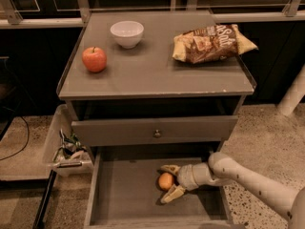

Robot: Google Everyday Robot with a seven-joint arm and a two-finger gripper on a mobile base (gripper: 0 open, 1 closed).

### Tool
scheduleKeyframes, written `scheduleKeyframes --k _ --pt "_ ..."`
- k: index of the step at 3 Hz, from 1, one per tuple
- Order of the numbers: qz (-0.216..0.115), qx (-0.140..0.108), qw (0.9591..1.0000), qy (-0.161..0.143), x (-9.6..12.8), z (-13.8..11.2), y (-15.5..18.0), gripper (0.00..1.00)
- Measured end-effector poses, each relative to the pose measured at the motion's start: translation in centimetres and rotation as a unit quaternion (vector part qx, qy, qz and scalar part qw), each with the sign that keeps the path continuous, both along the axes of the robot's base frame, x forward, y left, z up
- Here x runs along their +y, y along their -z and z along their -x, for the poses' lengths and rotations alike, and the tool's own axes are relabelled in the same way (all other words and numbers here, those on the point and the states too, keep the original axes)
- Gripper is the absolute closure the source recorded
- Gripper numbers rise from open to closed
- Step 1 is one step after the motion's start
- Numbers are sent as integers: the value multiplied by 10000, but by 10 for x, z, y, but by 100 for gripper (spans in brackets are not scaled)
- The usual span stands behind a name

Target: Pick orange from middle drawer and place on counter

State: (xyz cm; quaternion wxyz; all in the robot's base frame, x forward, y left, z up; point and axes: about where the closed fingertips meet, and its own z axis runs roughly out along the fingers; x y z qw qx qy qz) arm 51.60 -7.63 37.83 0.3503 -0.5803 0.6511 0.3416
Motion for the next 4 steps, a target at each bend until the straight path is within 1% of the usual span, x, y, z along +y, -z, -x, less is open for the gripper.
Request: scheduleKeyframes --k 3,4 --pt "0 0 10000 -1 0 0 0 89" --pt "17 190 9998 -9 0 11 2 100"
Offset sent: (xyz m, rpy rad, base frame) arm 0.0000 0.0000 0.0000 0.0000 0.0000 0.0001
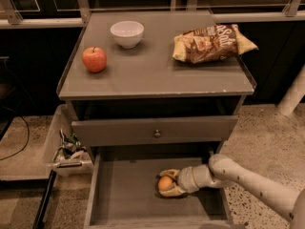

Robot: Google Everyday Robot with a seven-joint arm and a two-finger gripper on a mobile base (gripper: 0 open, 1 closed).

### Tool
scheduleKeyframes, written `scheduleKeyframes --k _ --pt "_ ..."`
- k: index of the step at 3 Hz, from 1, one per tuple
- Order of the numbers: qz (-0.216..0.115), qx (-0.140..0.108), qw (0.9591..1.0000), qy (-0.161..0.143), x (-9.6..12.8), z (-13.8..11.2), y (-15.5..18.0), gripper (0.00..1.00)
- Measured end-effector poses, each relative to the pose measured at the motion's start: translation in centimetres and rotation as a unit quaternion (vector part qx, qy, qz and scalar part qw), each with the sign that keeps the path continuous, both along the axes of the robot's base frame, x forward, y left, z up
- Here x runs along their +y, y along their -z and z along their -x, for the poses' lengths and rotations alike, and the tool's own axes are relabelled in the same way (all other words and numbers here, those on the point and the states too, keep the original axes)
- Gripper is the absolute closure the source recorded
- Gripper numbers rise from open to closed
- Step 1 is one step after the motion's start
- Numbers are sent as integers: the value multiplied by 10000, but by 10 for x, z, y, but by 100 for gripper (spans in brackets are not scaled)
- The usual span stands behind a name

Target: Pick orange from middle drawer and place on counter

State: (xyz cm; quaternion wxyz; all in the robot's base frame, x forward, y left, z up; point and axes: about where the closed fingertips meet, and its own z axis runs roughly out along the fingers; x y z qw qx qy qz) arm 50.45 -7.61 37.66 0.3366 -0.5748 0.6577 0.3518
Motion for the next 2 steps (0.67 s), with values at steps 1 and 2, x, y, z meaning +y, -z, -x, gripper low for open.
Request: scheduleKeyframes --k 1,2 --pt "29 163 9999 44 -10 16 -17 100" --pt "126 105 9997 165 -27 25 -49 100"
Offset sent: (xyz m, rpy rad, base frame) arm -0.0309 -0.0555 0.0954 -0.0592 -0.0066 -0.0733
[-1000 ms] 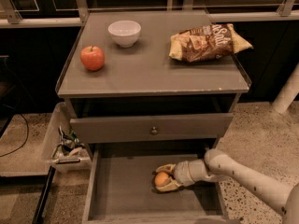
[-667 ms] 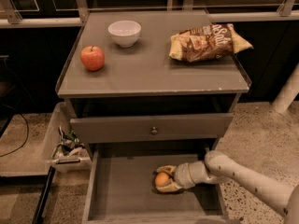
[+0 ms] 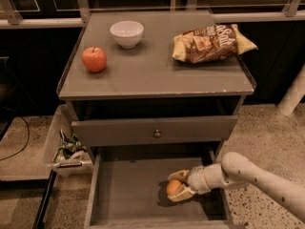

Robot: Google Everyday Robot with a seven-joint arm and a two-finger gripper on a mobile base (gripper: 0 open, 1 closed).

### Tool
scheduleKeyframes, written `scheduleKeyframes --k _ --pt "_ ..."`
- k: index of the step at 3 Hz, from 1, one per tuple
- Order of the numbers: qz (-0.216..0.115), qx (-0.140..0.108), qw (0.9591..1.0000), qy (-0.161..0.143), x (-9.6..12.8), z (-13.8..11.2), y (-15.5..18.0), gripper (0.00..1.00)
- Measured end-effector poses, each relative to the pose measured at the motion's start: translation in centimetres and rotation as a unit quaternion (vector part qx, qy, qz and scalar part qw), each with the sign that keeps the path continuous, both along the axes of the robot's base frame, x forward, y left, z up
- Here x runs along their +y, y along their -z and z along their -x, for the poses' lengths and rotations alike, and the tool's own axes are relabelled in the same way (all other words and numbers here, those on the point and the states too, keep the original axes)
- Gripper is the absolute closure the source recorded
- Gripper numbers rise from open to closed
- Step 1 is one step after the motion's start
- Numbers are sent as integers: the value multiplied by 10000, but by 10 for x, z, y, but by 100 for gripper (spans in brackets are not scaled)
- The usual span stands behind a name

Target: Pick orange from middle drawer and place on counter

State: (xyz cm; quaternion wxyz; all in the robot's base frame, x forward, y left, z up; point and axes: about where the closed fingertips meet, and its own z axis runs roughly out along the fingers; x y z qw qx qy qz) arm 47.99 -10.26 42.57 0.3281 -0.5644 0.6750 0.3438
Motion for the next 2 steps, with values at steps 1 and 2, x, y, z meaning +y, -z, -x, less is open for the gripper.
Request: scheduleKeyframes --k 1,2 --pt "101 -222 9996 146 -20 -3 -43 100" --pt "360 -497 9979 184 -34 -14 -88 100"
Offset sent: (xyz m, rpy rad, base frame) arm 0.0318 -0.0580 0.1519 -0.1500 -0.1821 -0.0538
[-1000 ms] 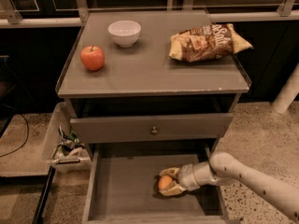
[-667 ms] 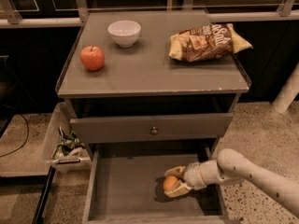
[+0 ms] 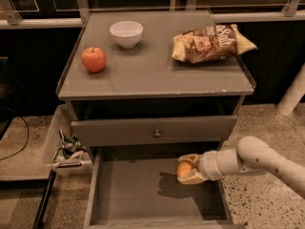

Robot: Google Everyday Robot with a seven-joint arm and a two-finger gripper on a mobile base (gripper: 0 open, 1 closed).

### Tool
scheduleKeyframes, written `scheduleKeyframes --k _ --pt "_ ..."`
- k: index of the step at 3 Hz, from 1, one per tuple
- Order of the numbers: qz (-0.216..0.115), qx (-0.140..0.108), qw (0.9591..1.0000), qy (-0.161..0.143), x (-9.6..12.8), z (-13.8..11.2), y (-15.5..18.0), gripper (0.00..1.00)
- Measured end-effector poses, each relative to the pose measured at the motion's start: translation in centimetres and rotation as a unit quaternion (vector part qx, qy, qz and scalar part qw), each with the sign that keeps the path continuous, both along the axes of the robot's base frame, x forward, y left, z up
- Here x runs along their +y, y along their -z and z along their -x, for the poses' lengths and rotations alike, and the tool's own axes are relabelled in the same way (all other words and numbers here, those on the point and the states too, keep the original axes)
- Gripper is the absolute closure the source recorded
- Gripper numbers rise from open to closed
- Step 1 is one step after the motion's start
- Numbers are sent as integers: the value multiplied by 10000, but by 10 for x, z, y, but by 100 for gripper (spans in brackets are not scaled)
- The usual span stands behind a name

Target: Pick orange from middle drawer and place on counter

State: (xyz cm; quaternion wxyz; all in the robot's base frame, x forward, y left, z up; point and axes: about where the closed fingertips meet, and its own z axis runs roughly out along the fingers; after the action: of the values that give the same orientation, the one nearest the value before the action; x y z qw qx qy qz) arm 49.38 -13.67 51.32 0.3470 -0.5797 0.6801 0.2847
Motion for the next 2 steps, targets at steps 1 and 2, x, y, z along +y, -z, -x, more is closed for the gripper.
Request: scheduleKeyframes --k 1,2 --pt "438 -254 9987 -111 -15 -30 -73 100" --pt "440 -263 9986 -115 -15 -30 -74 100"
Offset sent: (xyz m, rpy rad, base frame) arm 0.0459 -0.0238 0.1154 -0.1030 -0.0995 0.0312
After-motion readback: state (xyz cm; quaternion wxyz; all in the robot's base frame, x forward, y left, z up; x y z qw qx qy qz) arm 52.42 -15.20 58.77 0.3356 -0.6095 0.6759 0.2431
